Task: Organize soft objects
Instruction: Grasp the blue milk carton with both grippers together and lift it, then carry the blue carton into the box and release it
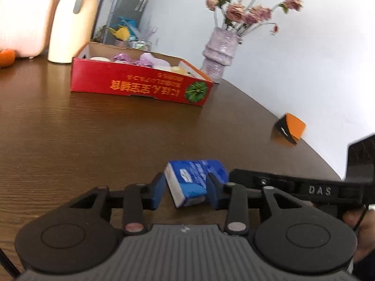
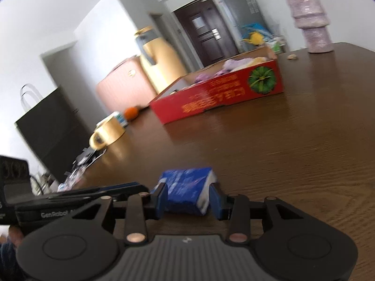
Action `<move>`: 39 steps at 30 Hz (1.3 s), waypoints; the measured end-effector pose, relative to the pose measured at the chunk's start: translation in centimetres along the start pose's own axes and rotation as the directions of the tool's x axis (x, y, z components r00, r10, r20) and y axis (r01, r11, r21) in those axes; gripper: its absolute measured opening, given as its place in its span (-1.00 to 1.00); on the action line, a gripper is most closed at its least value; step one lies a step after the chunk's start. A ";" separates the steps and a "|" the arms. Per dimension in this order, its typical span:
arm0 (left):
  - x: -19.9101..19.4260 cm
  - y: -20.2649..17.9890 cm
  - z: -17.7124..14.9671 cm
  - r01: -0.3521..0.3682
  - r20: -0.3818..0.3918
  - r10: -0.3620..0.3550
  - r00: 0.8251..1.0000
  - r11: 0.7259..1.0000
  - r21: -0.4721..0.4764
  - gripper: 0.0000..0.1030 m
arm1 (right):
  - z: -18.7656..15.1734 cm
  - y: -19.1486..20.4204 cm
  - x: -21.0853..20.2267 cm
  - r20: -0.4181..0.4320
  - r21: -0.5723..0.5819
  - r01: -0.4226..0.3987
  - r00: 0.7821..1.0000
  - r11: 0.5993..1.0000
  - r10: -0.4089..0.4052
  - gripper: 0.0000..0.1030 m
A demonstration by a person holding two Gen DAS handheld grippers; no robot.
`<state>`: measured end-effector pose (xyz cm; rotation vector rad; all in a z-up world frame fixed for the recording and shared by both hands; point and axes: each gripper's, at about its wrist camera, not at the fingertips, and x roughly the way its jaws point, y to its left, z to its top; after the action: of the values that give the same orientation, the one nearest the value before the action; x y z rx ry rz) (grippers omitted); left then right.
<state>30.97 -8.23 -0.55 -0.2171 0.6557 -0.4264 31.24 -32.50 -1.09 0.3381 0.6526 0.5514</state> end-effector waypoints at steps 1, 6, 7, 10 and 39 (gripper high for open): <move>0.4 0.0 0.1 -0.019 0.003 0.019 1.000 1.000 -0.005 -0.25 | -0.1 0.0 -0.2 0.010 0.014 0.014 1.000 1.000 -0.014 -0.25; 1.5 0.9 0.6 0.024 -0.009 -0.025 1.000 0.997 -0.075 -0.27 | -0.1 -1.1 0.5 0.037 0.093 0.065 0.997 0.994 -0.068 -0.34; 1.6 1.0 0.6 0.027 -0.009 -0.028 1.000 0.996 -0.088 -0.31 | -0.2 -1.3 0.6 0.038 0.108 0.067 0.997 0.992 -0.071 -0.38; 2.1 1.4 0.5 0.041 -0.033 -0.045 0.998 0.992 -0.120 -0.45 | -0.3 -2.1 1.4 0.041 0.169 0.058 0.997 0.984 -0.066 -0.53; 14.7 4.1 21.4 0.047 0.098 -0.035 0.995 0.991 -0.125 -0.82 | 18.0 -4.4 8.0 0.196 0.092 0.056 0.978 0.994 -0.073 -0.79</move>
<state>56.16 -9.90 6.68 -0.3697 0.5858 -0.4113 49.92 -33.64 6.56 0.4457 0.4922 0.4213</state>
